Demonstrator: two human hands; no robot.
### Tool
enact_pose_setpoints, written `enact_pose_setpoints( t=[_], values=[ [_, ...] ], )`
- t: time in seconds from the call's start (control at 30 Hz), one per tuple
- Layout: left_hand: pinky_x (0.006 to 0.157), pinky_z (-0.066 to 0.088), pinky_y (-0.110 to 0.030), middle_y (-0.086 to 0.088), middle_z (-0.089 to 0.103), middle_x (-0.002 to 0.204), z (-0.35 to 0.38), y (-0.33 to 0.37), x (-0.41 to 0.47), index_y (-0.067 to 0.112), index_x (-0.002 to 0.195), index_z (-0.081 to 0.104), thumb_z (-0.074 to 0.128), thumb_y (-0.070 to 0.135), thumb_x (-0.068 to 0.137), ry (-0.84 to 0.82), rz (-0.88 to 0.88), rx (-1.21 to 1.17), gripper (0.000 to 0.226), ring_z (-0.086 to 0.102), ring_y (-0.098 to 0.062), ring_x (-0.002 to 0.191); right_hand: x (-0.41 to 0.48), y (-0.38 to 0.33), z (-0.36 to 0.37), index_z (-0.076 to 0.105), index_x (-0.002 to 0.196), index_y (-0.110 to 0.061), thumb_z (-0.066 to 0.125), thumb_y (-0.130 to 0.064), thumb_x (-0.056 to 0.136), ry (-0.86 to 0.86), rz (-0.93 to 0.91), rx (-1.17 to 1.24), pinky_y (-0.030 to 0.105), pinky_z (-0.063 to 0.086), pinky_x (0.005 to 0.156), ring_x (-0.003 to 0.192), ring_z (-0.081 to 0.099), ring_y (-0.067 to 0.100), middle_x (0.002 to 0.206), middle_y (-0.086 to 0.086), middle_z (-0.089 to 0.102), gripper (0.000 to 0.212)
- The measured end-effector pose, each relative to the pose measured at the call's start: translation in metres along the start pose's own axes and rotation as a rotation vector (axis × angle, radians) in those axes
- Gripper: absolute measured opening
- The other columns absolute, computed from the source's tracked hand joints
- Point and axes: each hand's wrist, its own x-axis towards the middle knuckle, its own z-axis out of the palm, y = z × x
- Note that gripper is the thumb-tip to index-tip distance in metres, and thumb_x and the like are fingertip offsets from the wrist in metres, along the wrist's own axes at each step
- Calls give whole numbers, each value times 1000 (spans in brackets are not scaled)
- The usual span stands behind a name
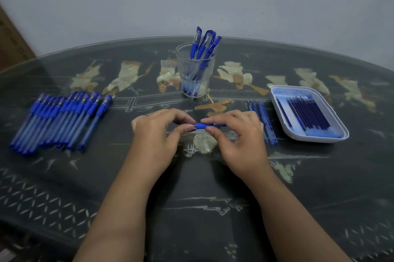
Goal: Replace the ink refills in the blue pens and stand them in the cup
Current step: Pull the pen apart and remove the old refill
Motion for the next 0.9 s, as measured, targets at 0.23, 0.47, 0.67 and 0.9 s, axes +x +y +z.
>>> enact_pose_setpoints(
  t=[0.23,0.47,0.67,0.9],
  values=[
    [89,23,-30,20,62,77,0,7,0,39,82,60,33,64,83,-44,-121,108,36,56,4,87,0,-1,-1,70,98,-44,64,-40,85,27,10,27,43,36,92,95,49,12,92,-22,64,15],
    [94,42,-49,19,63,79,-2,6,0,36,80,62,48,45,94,-68,-91,67,22,58,3,87,-1,-2,-1,71,99,-43,62,-42,86,31,17,5,45,38,89,94,48,12,91,-23,63,16],
    [97,41,-27,23,66,92,-3,5,-1,42,110,58,73,39,83,-86,-101,-15,31,58,7,96,0,-2,-1,70,99,-43,63,-41,86,42,31,1,42,37,90,94,49,12,90,-25,62,15],
    [68,39,-4,14,68,79,-2,5,0,27,82,69,62,28,92,-84,-153,-17,13,58,3,83,-1,-1,0,69,100,-44,57,-47,87,33,8,3,46,39,88,94,50,12,93,-23,64,18]
  ],
)
